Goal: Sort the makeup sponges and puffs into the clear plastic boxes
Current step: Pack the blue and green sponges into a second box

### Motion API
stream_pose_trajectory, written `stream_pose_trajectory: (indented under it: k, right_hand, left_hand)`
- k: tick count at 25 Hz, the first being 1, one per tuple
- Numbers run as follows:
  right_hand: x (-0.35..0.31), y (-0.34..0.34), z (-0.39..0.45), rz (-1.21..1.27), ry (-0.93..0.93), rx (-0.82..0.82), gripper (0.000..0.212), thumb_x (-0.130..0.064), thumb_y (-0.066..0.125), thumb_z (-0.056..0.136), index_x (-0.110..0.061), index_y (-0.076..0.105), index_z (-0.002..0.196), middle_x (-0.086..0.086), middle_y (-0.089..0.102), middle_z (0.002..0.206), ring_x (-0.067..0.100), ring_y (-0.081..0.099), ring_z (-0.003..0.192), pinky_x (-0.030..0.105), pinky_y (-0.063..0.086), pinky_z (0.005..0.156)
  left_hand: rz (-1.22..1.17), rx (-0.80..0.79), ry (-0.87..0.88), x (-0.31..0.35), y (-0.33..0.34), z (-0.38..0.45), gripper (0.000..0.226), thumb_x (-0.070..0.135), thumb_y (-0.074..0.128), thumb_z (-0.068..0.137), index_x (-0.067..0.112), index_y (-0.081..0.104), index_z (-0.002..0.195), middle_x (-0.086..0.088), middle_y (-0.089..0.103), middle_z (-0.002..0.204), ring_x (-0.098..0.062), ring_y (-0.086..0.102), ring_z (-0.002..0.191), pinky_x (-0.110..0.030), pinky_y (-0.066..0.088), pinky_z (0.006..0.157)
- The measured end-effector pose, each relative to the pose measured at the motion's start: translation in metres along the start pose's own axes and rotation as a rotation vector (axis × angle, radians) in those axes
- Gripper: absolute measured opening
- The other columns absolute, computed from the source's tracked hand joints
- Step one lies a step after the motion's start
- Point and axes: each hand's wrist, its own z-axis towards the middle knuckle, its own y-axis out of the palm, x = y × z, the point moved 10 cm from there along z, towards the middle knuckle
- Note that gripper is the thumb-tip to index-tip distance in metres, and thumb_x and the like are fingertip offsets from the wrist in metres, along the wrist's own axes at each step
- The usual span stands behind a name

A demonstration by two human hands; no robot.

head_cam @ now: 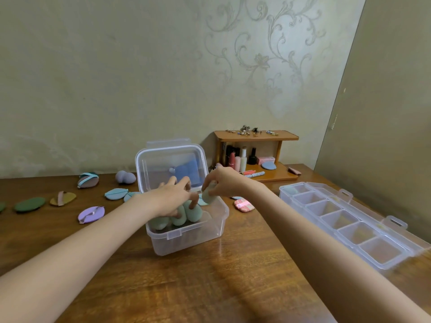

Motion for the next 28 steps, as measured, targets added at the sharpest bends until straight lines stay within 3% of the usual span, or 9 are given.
stream_pose_trajectory:
  k: [4,7,10,16,20,21,23,25,28]
  right_hand:
    - [-0.010,0.015,0.013,-0.230,-0.025,-0.031,0.024,-0.009,0.064,0.085,-0.001,0.061,0.107,0.013,0.060,0.109,0.020,0.050,0.094,0.031,0.044,0.082]
    - [-0.020,0.026,0.017,-0.367,-0.036,-0.048,0.010,-0.009,0.062,0.086,-0.001,0.059,0.091,0.015,0.059,0.094,0.026,0.052,0.089,0.030,0.044,0.069]
    - [-0.028,0.035,0.017,-0.365,-0.076,-0.025,0.027,-0.007,0.057,0.089,0.000,0.058,0.115,0.018,0.062,0.110,0.030,0.060,0.102,0.035,0.048,0.086]
    - [-0.008,0.008,0.002,-0.138,-0.071,-0.033,0.024,-0.009,0.057,0.088,-0.006,0.061,0.112,0.009,0.058,0.117,0.020,0.053,0.110,0.027,0.043,0.090]
    - [0.063,-0.070,0.006,-0.177,0.184,0.240,0.019,-0.004,0.045,0.091,-0.002,0.062,0.100,0.013,0.063,0.099,0.026,0.061,0.089,0.030,0.050,0.076]
    - [0.087,-0.070,0.003,-0.272,0.266,0.198,0.018,-0.004,0.044,0.092,-0.002,0.060,0.100,0.012,0.061,0.097,0.025,0.059,0.086,0.031,0.049,0.075]
    - [0.137,-0.048,-0.004,-0.440,0.455,0.003,0.025,-0.010,0.043,0.094,-0.004,0.056,0.115,0.013,0.059,0.113,0.028,0.056,0.103,0.037,0.048,0.089]
    - [0.179,-0.027,-0.022,-0.540,0.670,-0.160,0.036,-0.025,0.041,0.096,-0.014,0.048,0.130,0.011,0.047,0.138,0.032,0.041,0.130,0.047,0.033,0.109]
    - [0.209,-0.014,-0.036,-0.582,0.859,-0.318,0.051,-0.043,0.027,0.096,-0.024,0.033,0.143,0.007,0.032,0.151,0.034,0.018,0.144,0.056,0.010,0.115]
  left_hand:
    - [-0.038,0.034,0.042,0.003,0.000,-0.001,0.053,0.019,0.061,0.088,0.033,0.038,0.134,-0.002,0.026,0.137,-0.027,0.037,0.115,-0.041,0.041,0.098]
    - [-0.064,0.066,-0.020,0.001,-0.002,0.000,0.064,0.020,0.061,0.088,0.023,0.025,0.142,-0.007,0.028,0.137,-0.029,0.039,0.119,-0.038,0.037,0.098]
    - [0.075,0.078,0.020,0.004,0.000,0.001,0.061,0.023,0.056,0.092,0.016,0.026,0.144,-0.010,0.021,0.145,-0.029,0.034,0.124,-0.039,0.036,0.102]
    - [0.215,0.010,0.083,0.010,0.005,0.009,0.058,0.019,0.051,0.093,0.037,0.027,0.143,-0.011,0.021,0.142,-0.030,0.030,0.123,-0.039,0.038,0.097]
    - [0.240,-0.069,0.083,0.015,0.008,0.016,0.068,0.011,0.051,0.091,0.046,0.022,0.141,-0.014,0.016,0.145,-0.037,0.025,0.129,-0.043,0.037,0.098]
    - [0.247,-0.090,0.069,0.014,0.010,0.018,0.070,0.008,0.052,0.090,0.046,0.023,0.140,-0.015,0.014,0.146,-0.039,0.025,0.129,-0.045,0.037,0.098]
    - [0.242,-0.149,0.021,0.013,0.013,0.025,0.070,0.005,0.051,0.089,0.046,0.024,0.138,-0.017,0.007,0.150,-0.045,0.022,0.132,-0.050,0.038,0.102]
    - [0.230,-0.208,-0.026,0.017,0.014,0.031,0.063,0.008,0.049,0.090,0.042,0.026,0.138,-0.019,0.003,0.152,-0.049,0.023,0.132,-0.051,0.037,0.103]
    - [0.257,-0.190,-0.022,0.024,0.008,0.036,0.060,0.006,0.048,0.089,0.037,0.028,0.137,-0.019,0.005,0.151,-0.047,0.027,0.130,-0.047,0.040,0.100]
